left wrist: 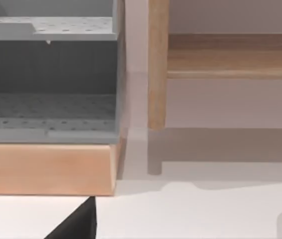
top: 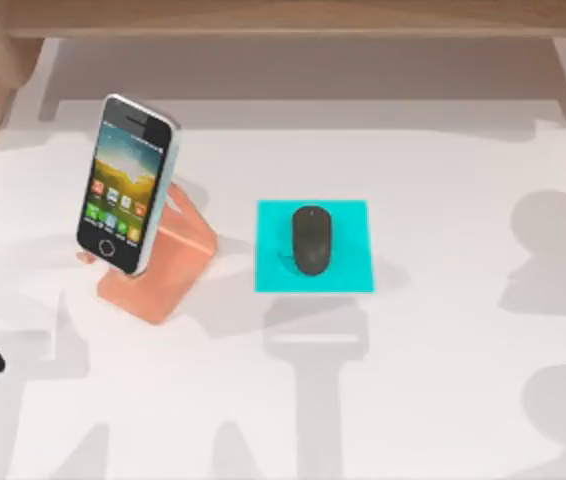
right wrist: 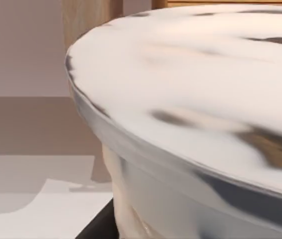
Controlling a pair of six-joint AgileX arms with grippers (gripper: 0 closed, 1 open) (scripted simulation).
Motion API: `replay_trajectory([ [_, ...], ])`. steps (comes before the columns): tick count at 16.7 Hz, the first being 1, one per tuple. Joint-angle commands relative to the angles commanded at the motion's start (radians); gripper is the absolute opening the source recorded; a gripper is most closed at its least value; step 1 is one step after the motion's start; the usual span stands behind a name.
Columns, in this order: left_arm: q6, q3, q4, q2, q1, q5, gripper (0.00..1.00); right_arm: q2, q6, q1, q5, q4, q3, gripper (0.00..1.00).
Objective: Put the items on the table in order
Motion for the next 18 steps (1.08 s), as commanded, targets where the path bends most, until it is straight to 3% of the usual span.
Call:
replay_trajectory([
  [4,0.000,0.000,0.000,0.000,0.000,0.000,1.00,-0.046,0.006,0.047,0.004,0.000,0.042,0.00],
  [9,0.000,0.000,0.000,0.000,0.000,0.000,1.00,-0.158,0.027,0.219,0.054,-0.099,0.183,0.00],
  [18,0.000,0.000,0.000,0.000,0.000,0.000,1.00,-0.147,0.047,0.522,0.326,-0.534,0.602,0.00],
])
